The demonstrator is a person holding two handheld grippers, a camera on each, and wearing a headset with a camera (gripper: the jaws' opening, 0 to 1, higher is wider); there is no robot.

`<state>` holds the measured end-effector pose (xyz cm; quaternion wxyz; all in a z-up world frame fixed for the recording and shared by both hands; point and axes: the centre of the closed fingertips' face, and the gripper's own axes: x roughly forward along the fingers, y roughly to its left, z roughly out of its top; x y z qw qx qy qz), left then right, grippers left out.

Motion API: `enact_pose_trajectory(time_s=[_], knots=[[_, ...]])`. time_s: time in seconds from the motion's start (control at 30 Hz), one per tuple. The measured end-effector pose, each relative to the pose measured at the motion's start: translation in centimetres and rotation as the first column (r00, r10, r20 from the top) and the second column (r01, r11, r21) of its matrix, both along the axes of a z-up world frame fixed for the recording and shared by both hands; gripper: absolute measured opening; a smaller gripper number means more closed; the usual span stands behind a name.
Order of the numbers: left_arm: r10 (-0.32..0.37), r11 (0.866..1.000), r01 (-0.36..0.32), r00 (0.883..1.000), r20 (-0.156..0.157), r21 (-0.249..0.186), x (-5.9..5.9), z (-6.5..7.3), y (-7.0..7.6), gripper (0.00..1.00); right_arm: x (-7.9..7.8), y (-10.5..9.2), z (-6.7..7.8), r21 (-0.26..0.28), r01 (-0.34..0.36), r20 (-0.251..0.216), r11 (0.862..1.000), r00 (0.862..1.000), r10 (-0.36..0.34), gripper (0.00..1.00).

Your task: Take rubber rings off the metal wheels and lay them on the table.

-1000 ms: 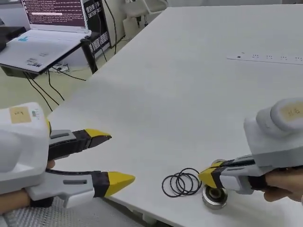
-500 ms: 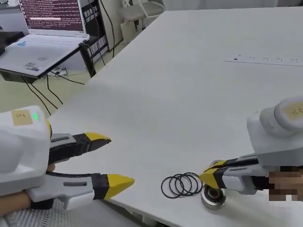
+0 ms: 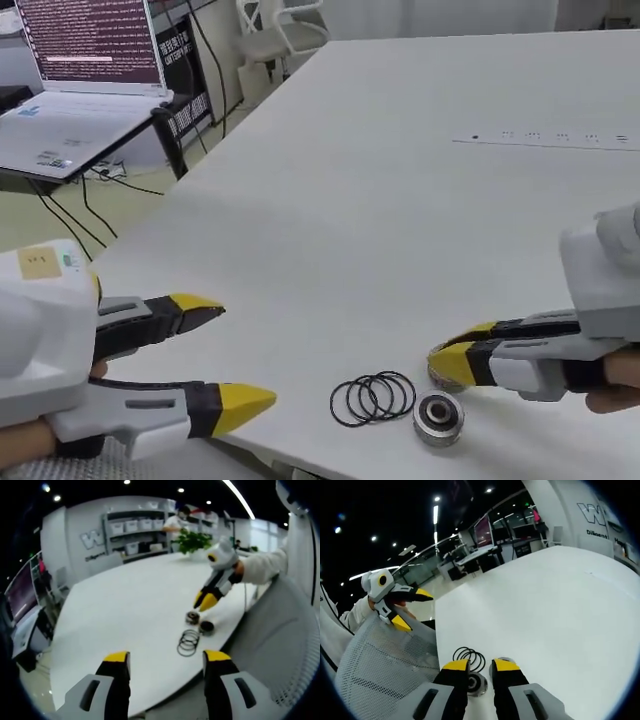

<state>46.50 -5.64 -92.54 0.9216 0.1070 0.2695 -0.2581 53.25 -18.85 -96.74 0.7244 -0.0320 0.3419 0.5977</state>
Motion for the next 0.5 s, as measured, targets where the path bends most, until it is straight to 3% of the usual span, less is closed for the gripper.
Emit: enact_pose_trajectory(time_s=[0.23, 0.5], knots=[[-0.009, 1.000, 0.009, 1.000, -0.004, -0.018, 0.0, 0.0, -0.3, 0.65, -0.8, -1.7, 1.4, 0.056, 0.006, 0.045, 0.998, 0.999, -0.009, 0.30], [-0.025, 0.999, 0.025, 1.000, -0.006, -0.031, -0.2, 0.0, -0.5, 0.70, -2.7, -3.5, 2.0, 0.056, -0.007, 0.094, 0.998, 0.996, 0.002, 0.46]])
